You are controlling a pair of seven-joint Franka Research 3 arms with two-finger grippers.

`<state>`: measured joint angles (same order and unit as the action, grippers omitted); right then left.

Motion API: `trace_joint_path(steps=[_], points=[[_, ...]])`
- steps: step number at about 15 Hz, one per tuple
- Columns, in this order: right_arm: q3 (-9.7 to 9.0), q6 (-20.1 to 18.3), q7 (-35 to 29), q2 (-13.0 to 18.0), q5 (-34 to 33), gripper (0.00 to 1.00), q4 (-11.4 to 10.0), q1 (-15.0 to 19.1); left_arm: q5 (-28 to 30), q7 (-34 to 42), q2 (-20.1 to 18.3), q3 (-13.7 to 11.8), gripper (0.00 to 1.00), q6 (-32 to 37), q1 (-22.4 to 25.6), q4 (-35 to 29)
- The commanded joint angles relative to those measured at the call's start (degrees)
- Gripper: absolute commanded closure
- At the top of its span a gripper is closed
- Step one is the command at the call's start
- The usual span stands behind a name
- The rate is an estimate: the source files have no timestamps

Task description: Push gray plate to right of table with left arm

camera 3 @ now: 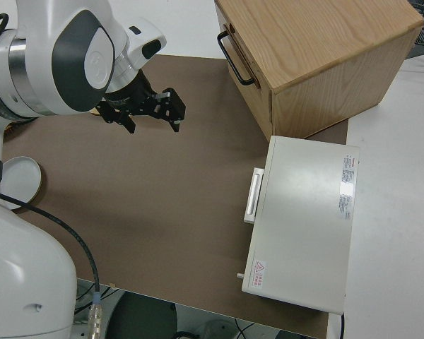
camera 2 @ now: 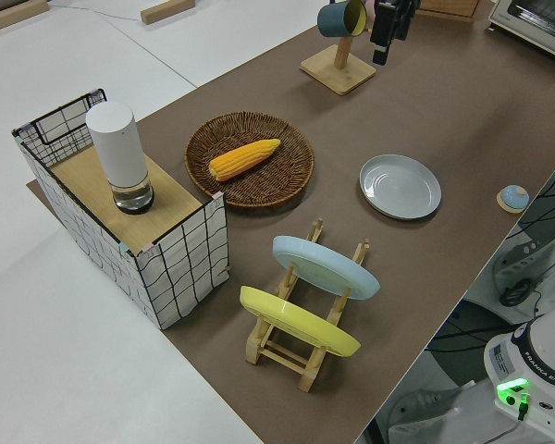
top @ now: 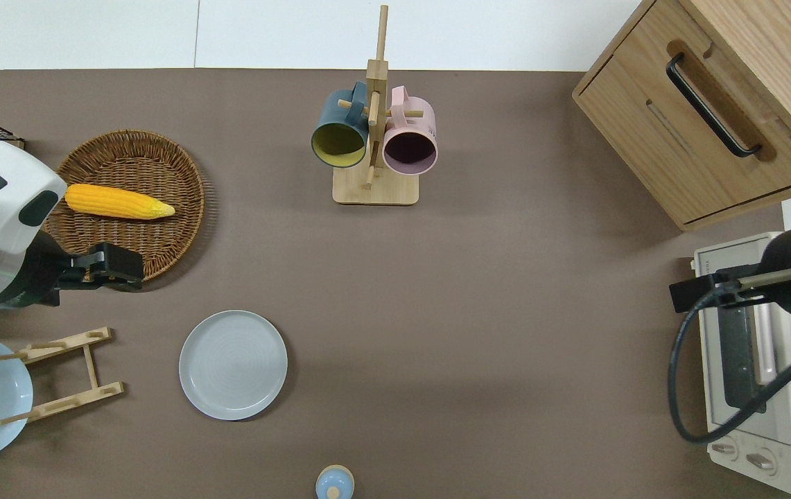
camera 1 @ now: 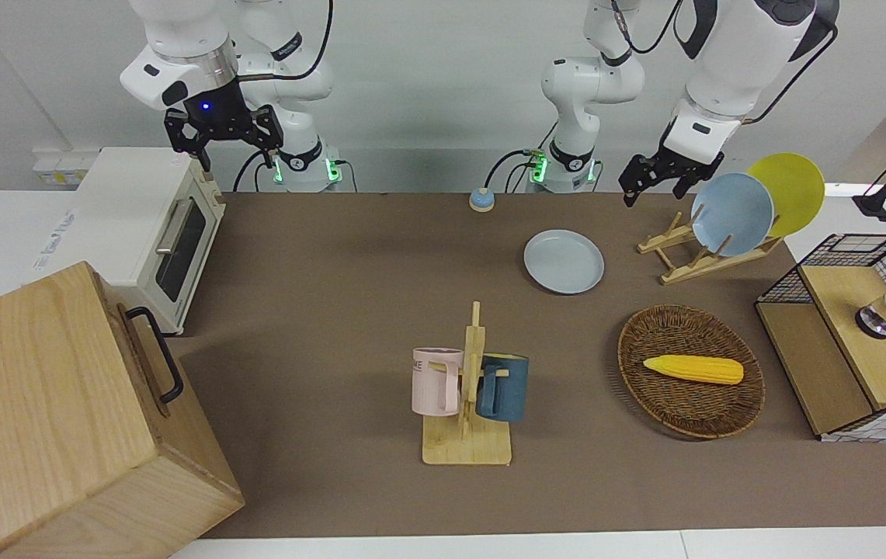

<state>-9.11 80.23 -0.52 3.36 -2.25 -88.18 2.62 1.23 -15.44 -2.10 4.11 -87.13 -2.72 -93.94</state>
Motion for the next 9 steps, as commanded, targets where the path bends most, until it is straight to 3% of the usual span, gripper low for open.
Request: trace_joint_path(steps=[1,9], points=[[-0.30,-0.7,0.4,0.6,0.0,0.005,-0.2,0.5,-0.7,0.2,-0.4,0.2,0.00,-2.6,-0.4,0.5],[-0.30,-0.7,0.4,0.6,0.0,0.005,-0.2,0.5,-0.6,0.5,-0.8,0.1,0.00,-2.6,-0.4,0.0]])
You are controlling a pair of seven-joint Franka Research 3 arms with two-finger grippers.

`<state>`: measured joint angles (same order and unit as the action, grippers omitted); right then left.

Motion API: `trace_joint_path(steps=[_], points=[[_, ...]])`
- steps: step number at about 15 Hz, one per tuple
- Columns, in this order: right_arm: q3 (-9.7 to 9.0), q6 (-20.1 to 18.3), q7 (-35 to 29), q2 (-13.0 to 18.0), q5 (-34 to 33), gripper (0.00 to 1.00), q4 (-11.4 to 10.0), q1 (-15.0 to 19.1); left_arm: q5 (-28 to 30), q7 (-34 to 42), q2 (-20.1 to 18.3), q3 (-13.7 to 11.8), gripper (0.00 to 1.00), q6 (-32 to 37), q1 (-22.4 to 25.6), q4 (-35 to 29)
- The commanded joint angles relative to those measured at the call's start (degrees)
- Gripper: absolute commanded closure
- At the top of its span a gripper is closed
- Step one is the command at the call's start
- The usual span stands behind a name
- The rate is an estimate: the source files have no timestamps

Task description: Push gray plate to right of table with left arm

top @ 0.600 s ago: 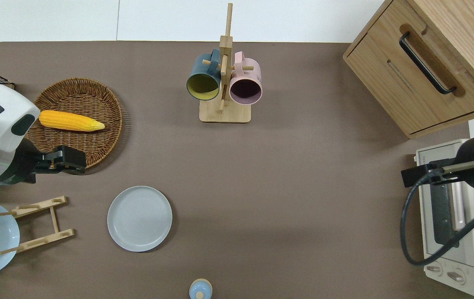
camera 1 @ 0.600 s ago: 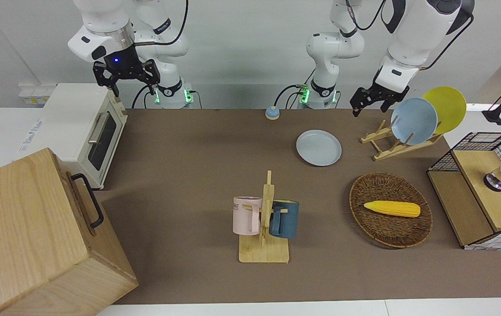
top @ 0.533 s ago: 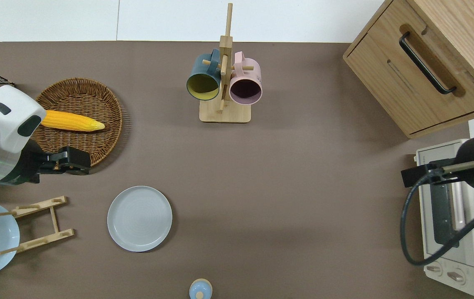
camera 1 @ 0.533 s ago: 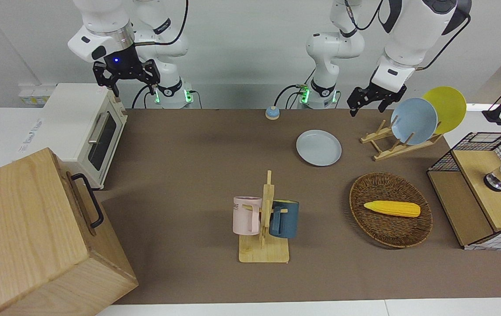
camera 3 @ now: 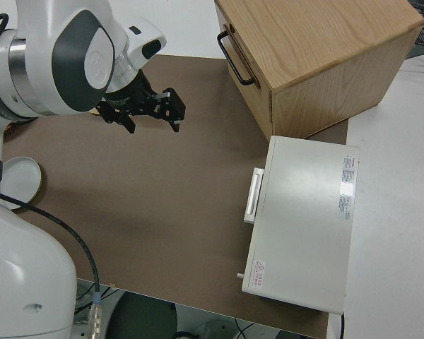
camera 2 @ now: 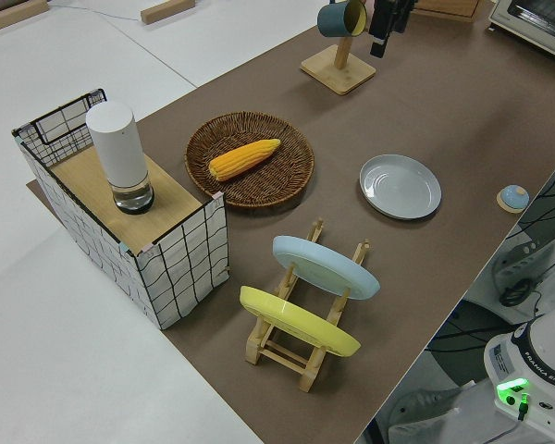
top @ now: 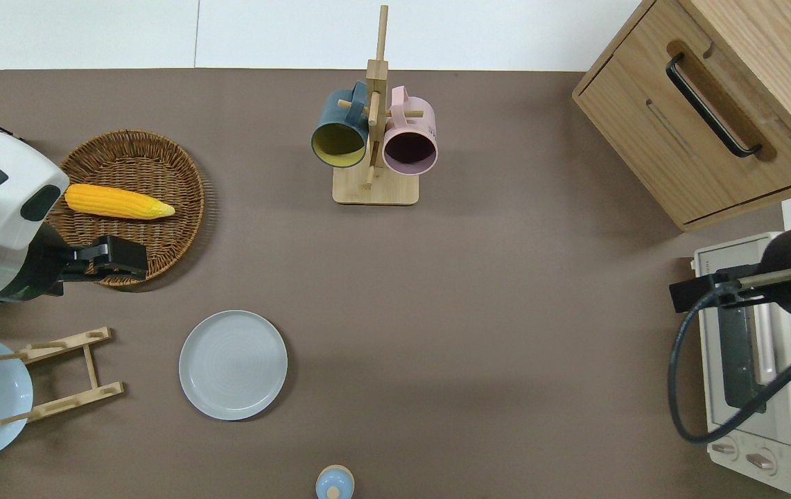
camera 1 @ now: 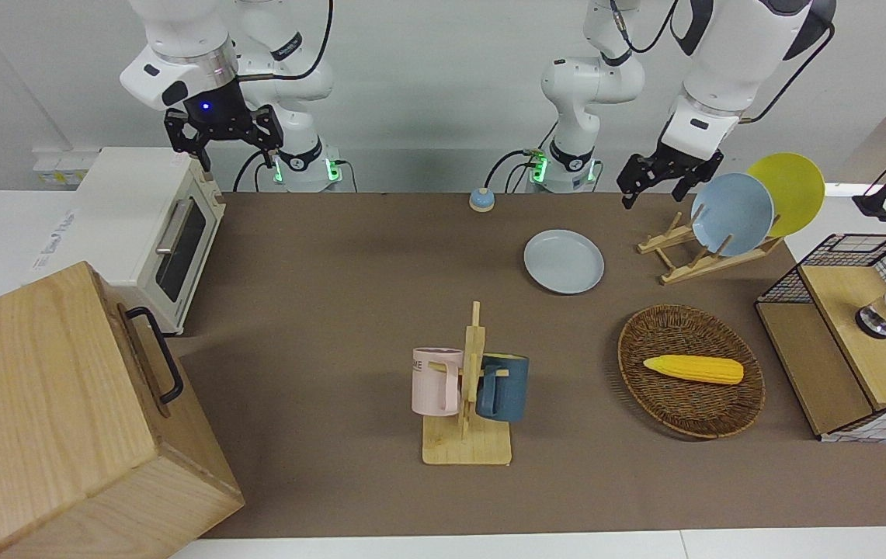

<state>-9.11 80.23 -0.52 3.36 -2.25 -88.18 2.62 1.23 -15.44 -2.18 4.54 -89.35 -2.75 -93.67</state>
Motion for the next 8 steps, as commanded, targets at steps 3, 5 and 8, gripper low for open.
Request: trace_joint_path(steps=[3,5,8], points=[[-0.30,-0.7,0.4,0.6,0.0,0.005,-0.2,0.5,-0.5,0.6,-1.6,-0.8,0.00,-0.1,-0.2,-1.9],[-0.30,-0.7,0.4,0.6,0.0,0.005,-0.2,0.5,-0.5,0.3,-1.6,-0.8,0.00,-0.3,-0.1,-2.4],[-0.30,-0.7,0.4,0.6,0.1,0.005,-0.2,0.5,-0.5,0.8,-1.6,-0.9,0.00,-0.7,-0.1,-5.4]])
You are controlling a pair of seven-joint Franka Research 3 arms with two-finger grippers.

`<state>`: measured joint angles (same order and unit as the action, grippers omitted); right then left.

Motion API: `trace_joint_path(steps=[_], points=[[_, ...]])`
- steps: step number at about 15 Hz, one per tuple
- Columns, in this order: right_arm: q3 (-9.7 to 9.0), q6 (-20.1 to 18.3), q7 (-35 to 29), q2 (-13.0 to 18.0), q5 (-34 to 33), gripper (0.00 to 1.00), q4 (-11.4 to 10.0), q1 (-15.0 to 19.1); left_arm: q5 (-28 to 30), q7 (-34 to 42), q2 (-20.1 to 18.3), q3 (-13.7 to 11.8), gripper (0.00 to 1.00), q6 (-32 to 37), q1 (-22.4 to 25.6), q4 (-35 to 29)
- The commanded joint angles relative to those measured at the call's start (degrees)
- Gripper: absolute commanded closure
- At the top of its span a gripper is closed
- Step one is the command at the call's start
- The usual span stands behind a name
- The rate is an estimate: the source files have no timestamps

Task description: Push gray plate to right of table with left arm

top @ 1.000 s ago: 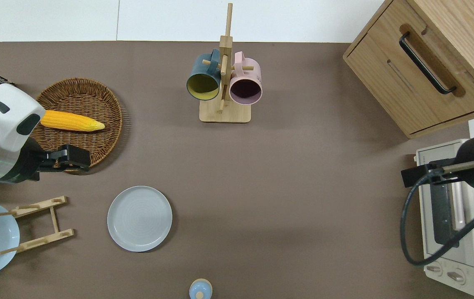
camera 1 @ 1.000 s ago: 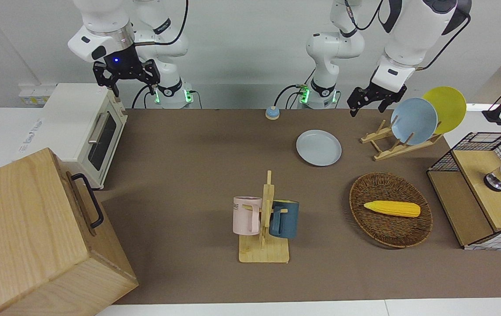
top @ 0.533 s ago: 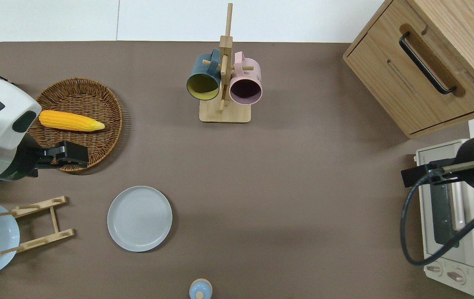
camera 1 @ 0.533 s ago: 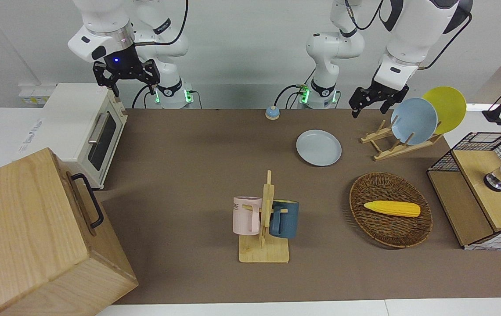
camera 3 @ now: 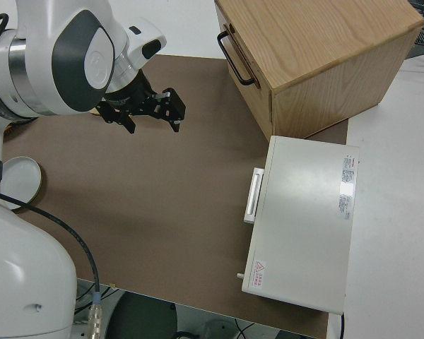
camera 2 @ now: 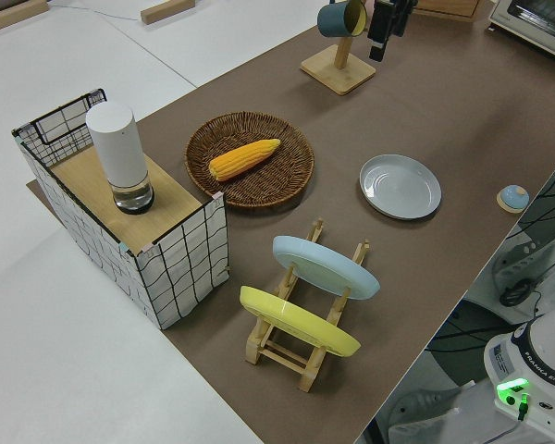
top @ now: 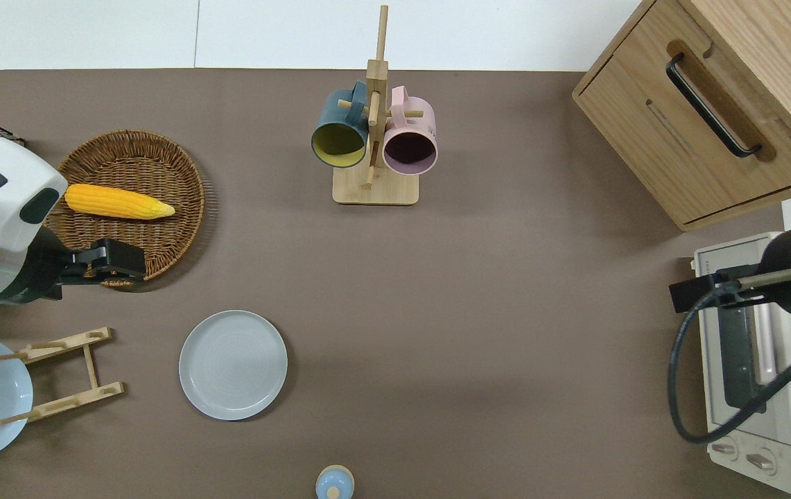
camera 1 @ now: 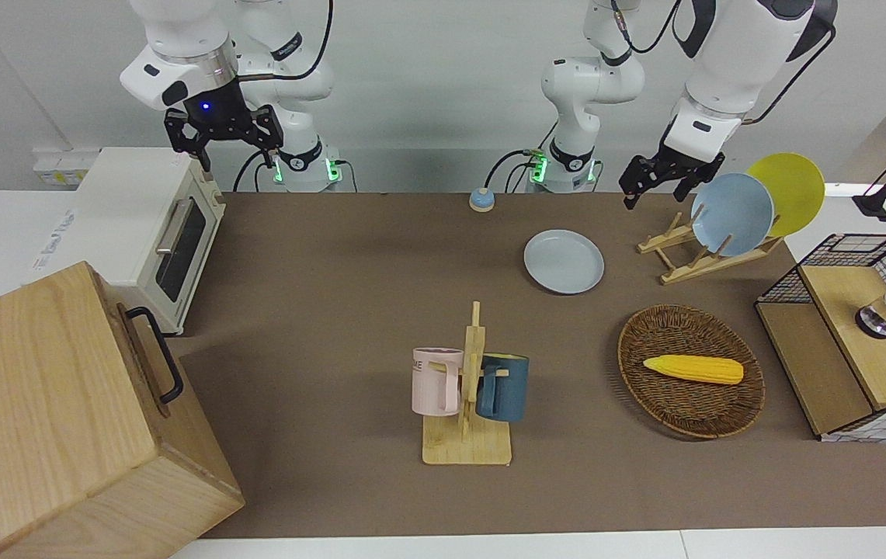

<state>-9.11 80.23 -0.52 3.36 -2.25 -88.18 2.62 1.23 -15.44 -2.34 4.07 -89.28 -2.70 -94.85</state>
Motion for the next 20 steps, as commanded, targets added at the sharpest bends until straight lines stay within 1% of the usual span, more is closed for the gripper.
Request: trace_joint_path(steps=[1,3,6,11,14,18,20], points=[[-0.30,-0.7,0.4,0.6,0.0,0.005,-0.2,0.5,-0.5,0.9,-1.4,-0.5,0.00,-1.0,0.1,-5.1],[-0.30,-0.7,0.4,0.6,0.0,0.005,-0.2,0.5,-0.5,1.0,-1.3,-0.8,0.01,-1.4,0.7,-7.3],[-0.30,-0.7,0.4,0.6,0.0,0.005,-0.2,0.5,-0.5,3.0,-1.5,-1.3,0.01,-5.1,1.5,-13.6],[-0.30,-0.7,0.4,0.6,0.0,0.005,-0.2,0.5,-0.4,6.1,-2.6,-4.6,0.01,-8.7,1.6,-19.7],[-0.30,-0.7,0.4,0.6,0.0,0.005,-0.2,0.5,-0.4,5.9,-2.8,-4.8,0.01,-11.8,1.6,-23.8],[-0.30,-0.7,0.4,0.6,0.0,0.005,-0.2,0.5,-0.4,6.0,-2.9,-4.8,0.01,-20.0,1.6,-32.4],[-0.30,-0.7,0.4,0.6,0.0,0.005,-0.2,0.5,-0.4,6.1,-2.8,-4.8,0.01,-22.8,1.5,-35.7]])
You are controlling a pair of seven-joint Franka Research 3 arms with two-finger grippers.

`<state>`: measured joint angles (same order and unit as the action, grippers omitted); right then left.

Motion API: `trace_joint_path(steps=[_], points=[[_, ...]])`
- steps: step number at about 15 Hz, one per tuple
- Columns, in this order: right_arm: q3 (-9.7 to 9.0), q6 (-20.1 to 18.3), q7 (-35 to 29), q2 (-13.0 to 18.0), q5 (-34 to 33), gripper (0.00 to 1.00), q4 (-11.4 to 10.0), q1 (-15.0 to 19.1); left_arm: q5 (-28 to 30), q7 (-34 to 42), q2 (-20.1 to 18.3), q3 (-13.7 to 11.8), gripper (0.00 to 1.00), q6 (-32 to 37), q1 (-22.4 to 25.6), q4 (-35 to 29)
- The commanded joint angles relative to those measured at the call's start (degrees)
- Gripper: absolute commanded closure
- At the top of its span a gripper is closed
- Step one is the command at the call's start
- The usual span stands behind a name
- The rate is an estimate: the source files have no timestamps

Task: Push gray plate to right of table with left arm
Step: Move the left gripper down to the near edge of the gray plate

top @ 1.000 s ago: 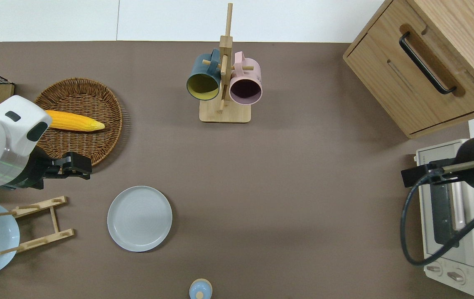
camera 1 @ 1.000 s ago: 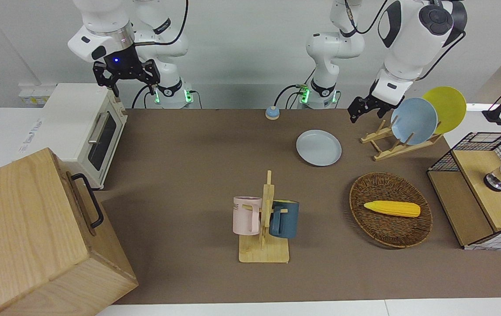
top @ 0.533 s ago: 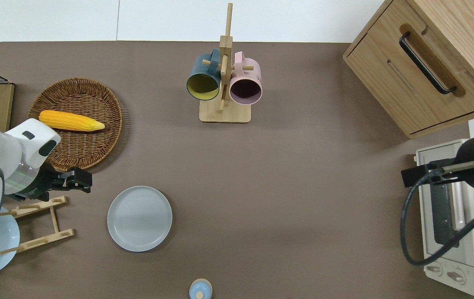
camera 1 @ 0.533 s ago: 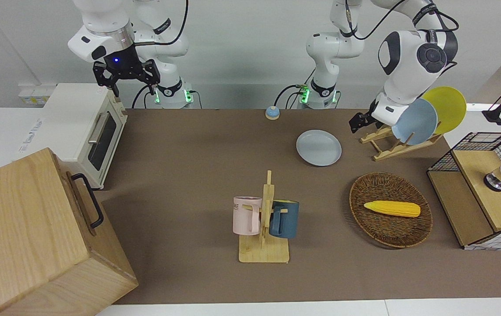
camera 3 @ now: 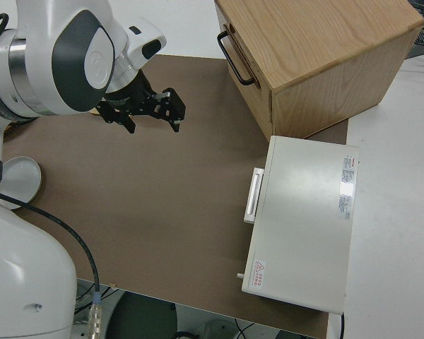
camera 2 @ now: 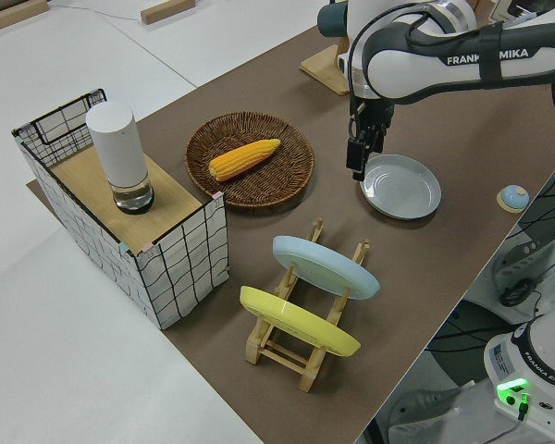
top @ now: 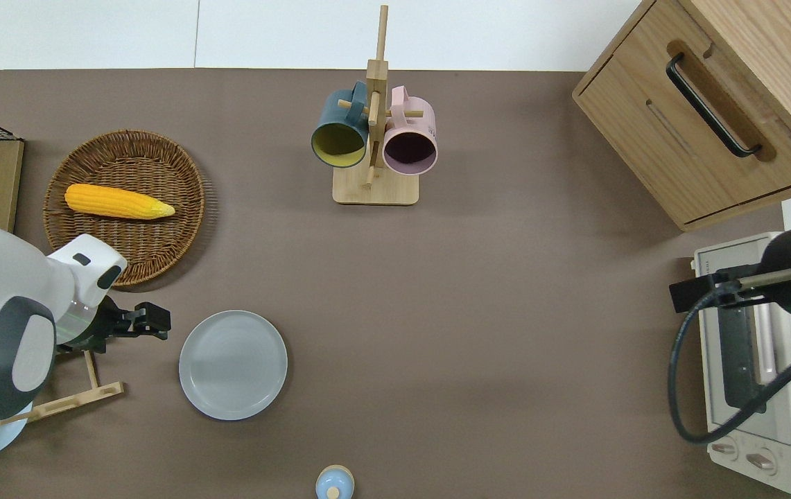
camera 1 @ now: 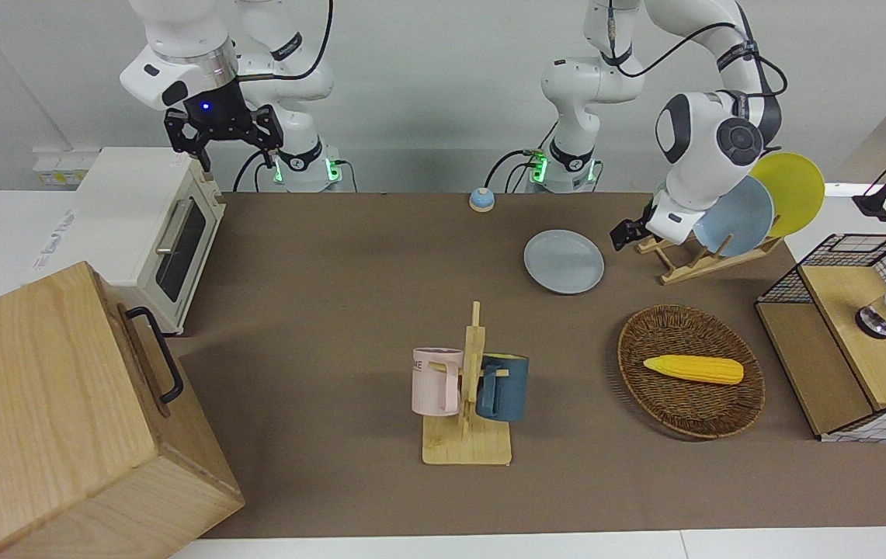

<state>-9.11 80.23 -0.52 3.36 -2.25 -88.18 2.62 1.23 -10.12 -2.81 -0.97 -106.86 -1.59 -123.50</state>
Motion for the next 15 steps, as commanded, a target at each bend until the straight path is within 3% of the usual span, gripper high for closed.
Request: trace_joint_path(steps=[1,4,8,12,15], points=[[-0.30,-0.7,0.4,0.6,0.0,0.005,-0.2,0.5,-0.4,0.8,-2.3,0.3,0.01,-7.3,0.3,-8.9],[-0.30,-0.7,0.4,0.6,0.1,0.005,-0.2,0.5,-0.4,0.9,-2.0,0.4,0.02,-14.4,0.3,-15.0],[-0.30,-0.7,0.4,0.6,0.0,0.005,-0.2,0.5,2.1,2.4,-1.8,0.5,0.07,-15.3,-0.5,-16.2],[-0.30,-0.7,0.4,0.6,0.0,0.005,-0.2,0.5,2.6,2.7,-1.7,1.1,0.24,-15.3,-1.0,-16.7],[-0.30,-0.7,0.4,0.6,0.1,0.005,-0.2,0.5,4.8,3.3,-0.5,1.1,0.32,-15.6,-2.3,-16.7]])
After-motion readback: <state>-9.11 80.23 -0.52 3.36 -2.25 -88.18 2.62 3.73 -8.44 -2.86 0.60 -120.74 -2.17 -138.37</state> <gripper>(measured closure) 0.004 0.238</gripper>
